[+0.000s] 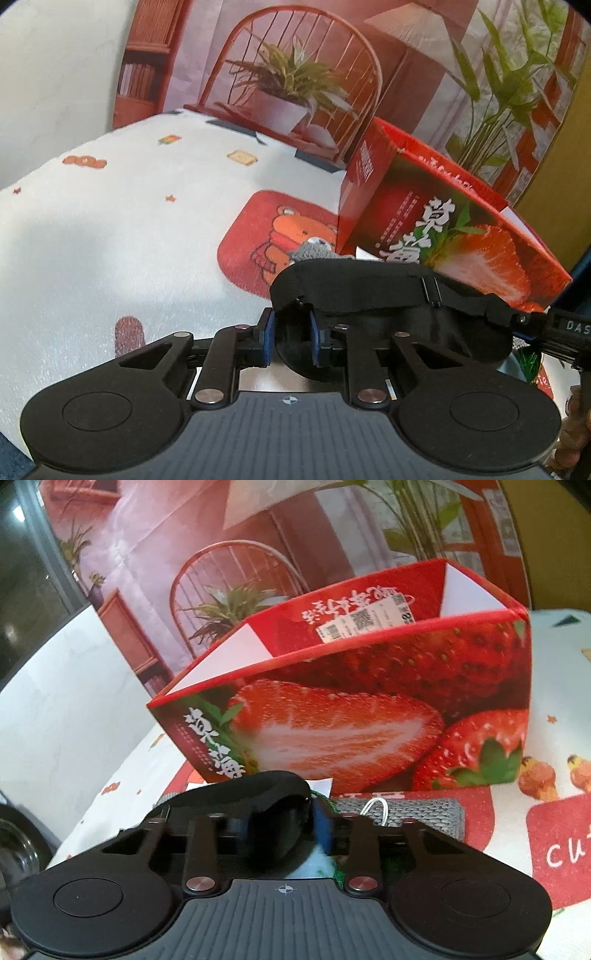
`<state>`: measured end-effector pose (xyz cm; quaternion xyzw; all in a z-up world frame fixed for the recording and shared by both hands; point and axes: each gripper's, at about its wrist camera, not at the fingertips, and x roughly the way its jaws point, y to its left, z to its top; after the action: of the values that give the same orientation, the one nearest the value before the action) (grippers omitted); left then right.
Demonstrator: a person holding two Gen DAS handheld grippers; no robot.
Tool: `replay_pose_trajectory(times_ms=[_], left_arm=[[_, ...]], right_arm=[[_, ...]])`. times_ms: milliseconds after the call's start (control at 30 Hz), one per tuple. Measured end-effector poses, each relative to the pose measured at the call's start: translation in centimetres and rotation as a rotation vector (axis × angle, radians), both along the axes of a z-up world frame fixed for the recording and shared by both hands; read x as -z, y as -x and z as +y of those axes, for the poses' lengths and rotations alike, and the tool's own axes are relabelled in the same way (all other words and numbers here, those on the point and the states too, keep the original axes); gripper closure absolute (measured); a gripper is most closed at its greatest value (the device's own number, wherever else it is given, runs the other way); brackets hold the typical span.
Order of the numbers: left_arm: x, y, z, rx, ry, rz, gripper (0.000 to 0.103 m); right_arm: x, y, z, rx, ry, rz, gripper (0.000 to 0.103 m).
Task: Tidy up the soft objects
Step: 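Lift the black eye mask with both grippers and carry it over the box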
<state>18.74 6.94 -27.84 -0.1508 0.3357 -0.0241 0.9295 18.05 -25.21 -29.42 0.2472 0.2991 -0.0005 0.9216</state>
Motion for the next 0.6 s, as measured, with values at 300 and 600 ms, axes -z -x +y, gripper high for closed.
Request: replay_pose_trajectory(times_ms=[300, 600], left_arm=[[-3.7, 1.0, -2.0, 0.078, -0.075, -0.159, 0.094], [-8.7, 1.3, -3.1, 0.102, -0.107, -0.304, 0.094]], right_arm=[[-2.2, 2.0, -0.8, 0.046, 0.048, -0.074, 0.093], [-6.4, 3.9, -2.0, 0.067, 0.052, -0.210, 0.094]])
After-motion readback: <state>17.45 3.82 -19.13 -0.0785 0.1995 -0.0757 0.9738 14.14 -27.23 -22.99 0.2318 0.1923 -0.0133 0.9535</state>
